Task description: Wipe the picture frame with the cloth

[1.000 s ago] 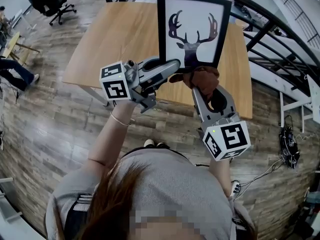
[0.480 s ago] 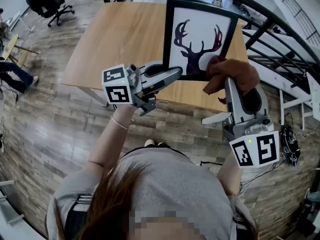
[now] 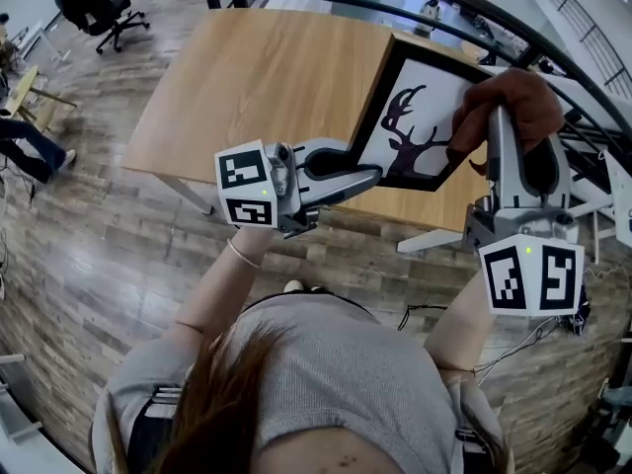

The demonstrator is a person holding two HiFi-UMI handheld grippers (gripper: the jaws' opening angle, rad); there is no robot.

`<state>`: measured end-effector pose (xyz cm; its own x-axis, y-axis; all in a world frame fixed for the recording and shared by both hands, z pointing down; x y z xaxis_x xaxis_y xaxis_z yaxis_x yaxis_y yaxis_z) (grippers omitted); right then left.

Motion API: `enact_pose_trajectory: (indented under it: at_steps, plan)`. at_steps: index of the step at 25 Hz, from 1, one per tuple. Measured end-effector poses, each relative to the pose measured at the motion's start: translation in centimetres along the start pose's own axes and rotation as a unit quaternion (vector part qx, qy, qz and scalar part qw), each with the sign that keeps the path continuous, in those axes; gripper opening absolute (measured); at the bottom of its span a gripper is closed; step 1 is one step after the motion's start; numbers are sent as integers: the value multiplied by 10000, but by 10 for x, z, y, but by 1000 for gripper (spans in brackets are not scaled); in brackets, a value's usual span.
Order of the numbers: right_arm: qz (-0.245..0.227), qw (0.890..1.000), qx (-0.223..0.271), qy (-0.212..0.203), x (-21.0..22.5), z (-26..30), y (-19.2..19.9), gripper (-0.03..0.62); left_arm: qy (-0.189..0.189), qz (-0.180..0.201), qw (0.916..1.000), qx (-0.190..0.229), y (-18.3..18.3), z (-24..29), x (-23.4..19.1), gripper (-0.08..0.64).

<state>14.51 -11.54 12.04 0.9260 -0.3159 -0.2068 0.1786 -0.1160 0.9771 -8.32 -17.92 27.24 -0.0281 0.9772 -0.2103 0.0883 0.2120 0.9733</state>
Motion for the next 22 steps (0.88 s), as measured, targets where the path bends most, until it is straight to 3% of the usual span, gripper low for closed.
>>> enact_pose_trajectory:
  at_steps: [22]
  plan:
    - [230,9953,-736,-586,-24,-22,58,133,99,-141,9980,610,3,4,8,38]
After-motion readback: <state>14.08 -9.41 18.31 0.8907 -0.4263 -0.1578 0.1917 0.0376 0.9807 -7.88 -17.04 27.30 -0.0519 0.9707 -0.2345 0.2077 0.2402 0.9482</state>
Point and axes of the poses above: the fingertips, and each gripper's own axes: z forward along the fingers, x to its right, y out of its underside, the point moved 10 cm from there along -z, backward along the fingers, and after that the axes turned 11 degrees about -x, right-handed, at the moved point
